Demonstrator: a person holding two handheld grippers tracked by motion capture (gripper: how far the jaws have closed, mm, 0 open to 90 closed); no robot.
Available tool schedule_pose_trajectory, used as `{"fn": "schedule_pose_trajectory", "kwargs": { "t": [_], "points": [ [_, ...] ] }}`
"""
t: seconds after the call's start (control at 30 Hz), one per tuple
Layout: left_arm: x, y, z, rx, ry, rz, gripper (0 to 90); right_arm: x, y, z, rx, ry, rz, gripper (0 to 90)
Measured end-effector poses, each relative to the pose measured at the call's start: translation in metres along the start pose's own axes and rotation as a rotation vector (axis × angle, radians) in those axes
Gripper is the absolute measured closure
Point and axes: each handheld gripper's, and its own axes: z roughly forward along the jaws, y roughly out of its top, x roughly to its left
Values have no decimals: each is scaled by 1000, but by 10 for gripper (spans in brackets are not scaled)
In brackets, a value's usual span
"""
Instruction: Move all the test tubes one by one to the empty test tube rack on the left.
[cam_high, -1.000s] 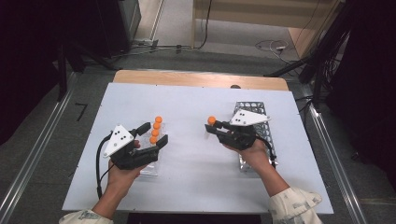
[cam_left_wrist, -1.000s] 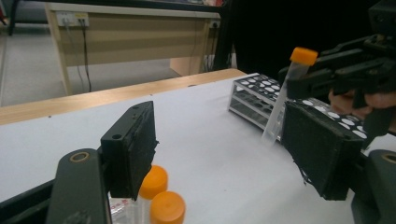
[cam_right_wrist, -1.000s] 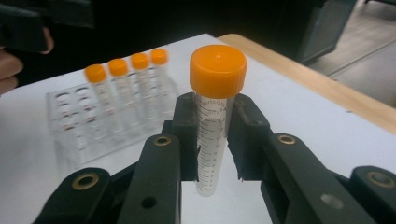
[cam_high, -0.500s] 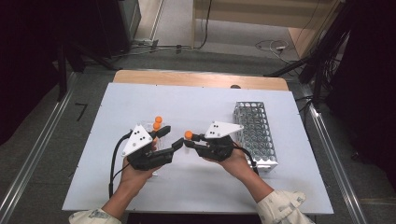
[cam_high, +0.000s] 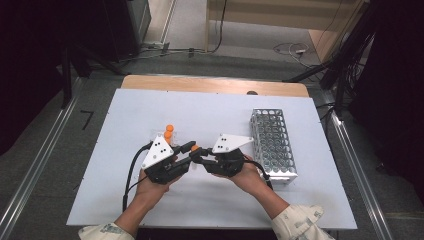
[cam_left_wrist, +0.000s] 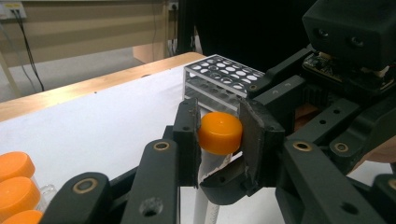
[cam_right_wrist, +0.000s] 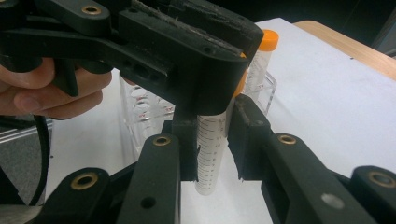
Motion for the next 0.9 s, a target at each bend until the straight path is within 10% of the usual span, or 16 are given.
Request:
{"fn": "schedule_pose_trajectory", "kwargs": {
  "t": [0.13, 0.33, 0.9],
  "points": [
    [1, 1, -2, -5, 0, 1, 702, 0, 0, 0, -5, 14, 6, 693],
    [11, 6, -25, -17, 34, -21, 703, 3, -1, -5, 3, 27, 7, 419],
    [28, 0, -68, -57, 136, -46, 703, -15, -16, -40, -41, -74, 44, 338]
  ]
}}
